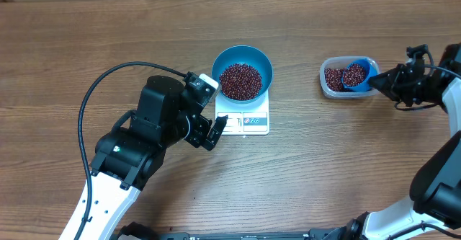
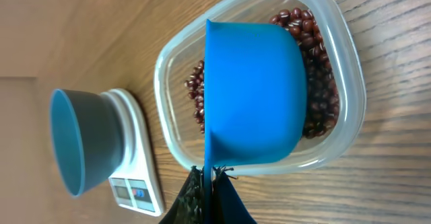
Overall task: Scoop item into bowl and weigh 150g on scale
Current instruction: 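Dip the blue scoop into the red beans with the right gripper, then carry the filled scoop with the right gripper over the teal bowl, then tip the scoop with the right gripper to pour beans into bowl, then move the scoop with the right gripper back to the bean tub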
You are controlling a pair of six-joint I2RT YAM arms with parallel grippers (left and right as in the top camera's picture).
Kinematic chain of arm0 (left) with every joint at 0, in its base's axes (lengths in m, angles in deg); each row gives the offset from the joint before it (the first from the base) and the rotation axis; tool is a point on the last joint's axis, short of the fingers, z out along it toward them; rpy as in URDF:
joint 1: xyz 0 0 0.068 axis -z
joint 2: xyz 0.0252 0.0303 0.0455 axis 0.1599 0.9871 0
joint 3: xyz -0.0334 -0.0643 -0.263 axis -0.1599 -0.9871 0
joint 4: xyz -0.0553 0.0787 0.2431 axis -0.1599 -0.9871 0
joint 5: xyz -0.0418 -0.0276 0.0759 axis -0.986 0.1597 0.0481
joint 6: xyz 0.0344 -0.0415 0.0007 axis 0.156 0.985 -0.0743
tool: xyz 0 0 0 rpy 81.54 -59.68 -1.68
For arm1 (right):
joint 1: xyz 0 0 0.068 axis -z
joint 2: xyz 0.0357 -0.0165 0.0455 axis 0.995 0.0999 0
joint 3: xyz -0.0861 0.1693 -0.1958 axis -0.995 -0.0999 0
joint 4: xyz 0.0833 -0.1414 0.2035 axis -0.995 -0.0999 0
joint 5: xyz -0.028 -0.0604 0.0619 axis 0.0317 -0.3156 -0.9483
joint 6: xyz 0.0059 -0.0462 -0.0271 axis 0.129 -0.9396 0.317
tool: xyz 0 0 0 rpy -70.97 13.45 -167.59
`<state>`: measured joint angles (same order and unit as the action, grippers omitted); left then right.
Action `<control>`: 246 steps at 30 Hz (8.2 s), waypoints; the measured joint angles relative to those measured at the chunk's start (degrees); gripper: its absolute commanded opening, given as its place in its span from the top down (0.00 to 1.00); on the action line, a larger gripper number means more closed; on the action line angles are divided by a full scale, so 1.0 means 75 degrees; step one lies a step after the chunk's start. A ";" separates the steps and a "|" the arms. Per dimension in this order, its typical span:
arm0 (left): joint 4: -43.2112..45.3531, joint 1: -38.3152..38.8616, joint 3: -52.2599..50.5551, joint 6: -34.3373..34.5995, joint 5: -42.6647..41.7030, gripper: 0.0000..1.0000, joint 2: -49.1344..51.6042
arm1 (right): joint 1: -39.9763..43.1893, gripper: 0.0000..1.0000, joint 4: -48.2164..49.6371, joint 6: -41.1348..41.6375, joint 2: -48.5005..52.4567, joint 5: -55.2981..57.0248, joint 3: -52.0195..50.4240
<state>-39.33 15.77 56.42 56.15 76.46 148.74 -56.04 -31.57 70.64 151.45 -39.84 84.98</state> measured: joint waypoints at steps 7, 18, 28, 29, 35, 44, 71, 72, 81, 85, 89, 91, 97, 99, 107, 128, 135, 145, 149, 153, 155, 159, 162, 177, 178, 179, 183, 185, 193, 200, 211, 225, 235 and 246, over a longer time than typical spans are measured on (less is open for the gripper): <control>0.0000 0.0000 0.0000 0.0000 0.0003 0.00 0.0000 | 0.0271 0.96 -0.0172 -0.0009 0.0000 -0.0737 0.0000; 0.0000 0.0000 0.0000 0.0000 0.0000 0.01 0.0000 | 0.0332 0.96 -0.0245 0.0000 0.0000 -0.2192 0.0000; 0.0000 0.0000 0.0000 0.0000 0.0000 0.01 0.0000 | 0.0329 0.96 -0.0863 -0.0015 0.0000 -0.2981 0.0000; 0.0000 0.0000 0.0000 0.0003 0.0000 0.01 0.0000 | 0.0323 0.96 -0.0903 -0.0050 0.0000 -0.3057 0.0000; 0.0000 0.0000 0.0000 0.0003 0.0000 0.00 0.0000 | 0.0172 0.96 -0.1067 -0.0408 -0.0006 -0.3652 0.0000; 0.0000 0.0000 0.0000 0.0000 0.0000 0.00 0.0000 | -0.0233 0.96 -0.1061 -0.0405 -0.0825 -0.3829 -0.0003; 0.0000 0.0000 0.0000 0.0000 0.0000 0.00 0.0000 | -0.3687 0.96 0.2267 0.2235 -0.1632 -0.2098 -0.0015; 0.0000 0.0000 0.0000 0.0000 0.0000 0.00 0.0000 | -0.3821 0.96 0.2331 0.2261 -0.1632 -0.1944 -0.0015; 0.0000 0.0000 0.0000 0.0000 0.0000 0.00 0.0000 | -0.4937 0.96 0.2396 0.2349 -0.1632 -0.0009 -0.0015; 0.0000 0.0000 0.0000 0.0000 0.0000 0.01 0.0000 | -0.5388 0.96 0.2387 0.2209 -0.1632 0.0895 -0.0015; 0.0000 0.0000 0.0000 0.0000 0.0000 0.01 0.0000 | -0.5884 0.96 0.2352 0.1988 -0.1632 0.1813 -0.0015; 0.0000 0.0000 0.0000 0.0000 0.0000 0.01 0.0000 | -0.6120 0.96 0.2317 0.1900 -0.1632 0.2276 -0.0015; 0.0000 0.0000 0.0000 0.0000 0.0000 0.01 0.0000 | -0.6988 0.96 0.2174 0.1343 -0.1632 0.3966 -0.0015; 0.0000 0.0000 0.0000 0.0000 0.0000 0.00 0.0000 | -0.7210 0.96 0.2145 0.1166 -0.1632 0.4403 -0.0015; 0.0000 0.0000 0.0000 0.0000 0.0000 0.01 0.0000 | -0.7679 0.96 0.2142 0.0697 -0.1632 0.5499 -0.0015; 0.0000 0.0000 0.0000 0.0003 0.0000 0.01 0.0000 | -0.7682 0.96 0.2162 0.0396 -0.1632 0.6009 -0.0015; 0.0000 0.0000 0.0000 0.0000 0.0000 0.00 0.0000 | -0.7682 0.96 0.2165 0.0393 -0.1632 0.6006 -0.0015; 0.0000 0.0000 0.0000 0.0003 0.0000 0.00 0.0000 | -0.7682 0.96 0.2165 0.0393 -0.1632 0.6009 -0.0015; 0.0000 0.0000 0.0000 0.0000 0.0000 0.01 0.0000 | -0.7682 0.96 0.2168 0.0396 -0.1632 0.6009 -0.0015; 0.0000 0.0000 0.0000 0.0003 0.0000 0.01 0.0000 | -0.7682 0.96 0.2162 0.0396 -0.1632 0.6012 -0.0015; 0.0000 0.0000 0.0000 0.0000 0.0000 0.00 0.0000 | -0.7682 0.96 0.2165 0.0399 -0.1632 0.6012 -0.0015; 0.0000 0.0000 0.0000 0.0000 0.0000 0.01 0.0000 | -0.7682 0.96 0.2165 0.0396 -0.1632 0.6009 -0.0015; 0.0000 0.0000 0.0000 0.0000 0.0000 0.00 0.0000 | -0.7682 0.96 0.2162 0.0393 -0.1632 0.6009 -0.0015; 0.0000 0.0000 0.0000 0.0000 0.0000 0.00 0.0000 | -0.7662 0.96 0.2168 0.0970 -0.1632 0.5741 -0.0015; 0.0000 0.0000 0.0000 0.0000 0.0000 0.01 0.0000 | -0.7656 0.96 0.2165 0.1122 -0.1632 0.5642 -0.0015; 0.0000 0.0000 0.0000 0.0000 0.0000 0.00 0.0000 | -0.7635 0.96 0.2168 0.1311 -0.1632 0.5499 -0.0015; 0.0000 0.0000 0.0000 0.0000 0.0000 0.01 0.0000 | -0.7461 0.96 0.2226 0.2008 -0.1632 0.4899 -0.0015; 0.0000 0.0000 0.0000 0.0000 0.0000 0.01 0.0000 | -0.7353 0.96 0.2296 0.2282 -0.1632 0.4657 -0.0015; 0.0000 0.0000 0.0000 0.0000 0.0000 0.00 0.0000 | -0.6863 0.96 0.2486 0.3124 -0.1632 0.3739 -0.0015; 0.0000 0.0000 0.0000 0.0000 0.0000 0.01 0.0000 | -0.6461 0.96 0.2637 0.3322 -0.1632 0.2903 -0.0015; 0.0000 0.0000 0.0000 0.0003 0.0000 0.00 0.0000 | -0.5219 0.96 0.2643 0.3372 -0.2200 0.2602 -0.0015; 0.0000 0.0000 0.0000 0.0000 0.0000 0.00 0.0000 | -0.3002 0.96 0.1253 0.2678 -0.2900 0.2699 -0.0017; 0.0000 0.0000 0.0000 0.0000 0.0000 0.00 0.0000 | -0.2413 0.96 0.0714 0.1271 -0.2900 0.3427 -0.0017; 0.0000 0.0000 -0.0003 0.0000 0.0000 0.01 0.0000 | -0.2416 0.96 0.0670 -0.0822 -0.2900 0.4599 -0.0017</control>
<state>-39.33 15.77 56.40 56.15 76.46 148.74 -74.16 -26.55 64.48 129.70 -5.35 84.85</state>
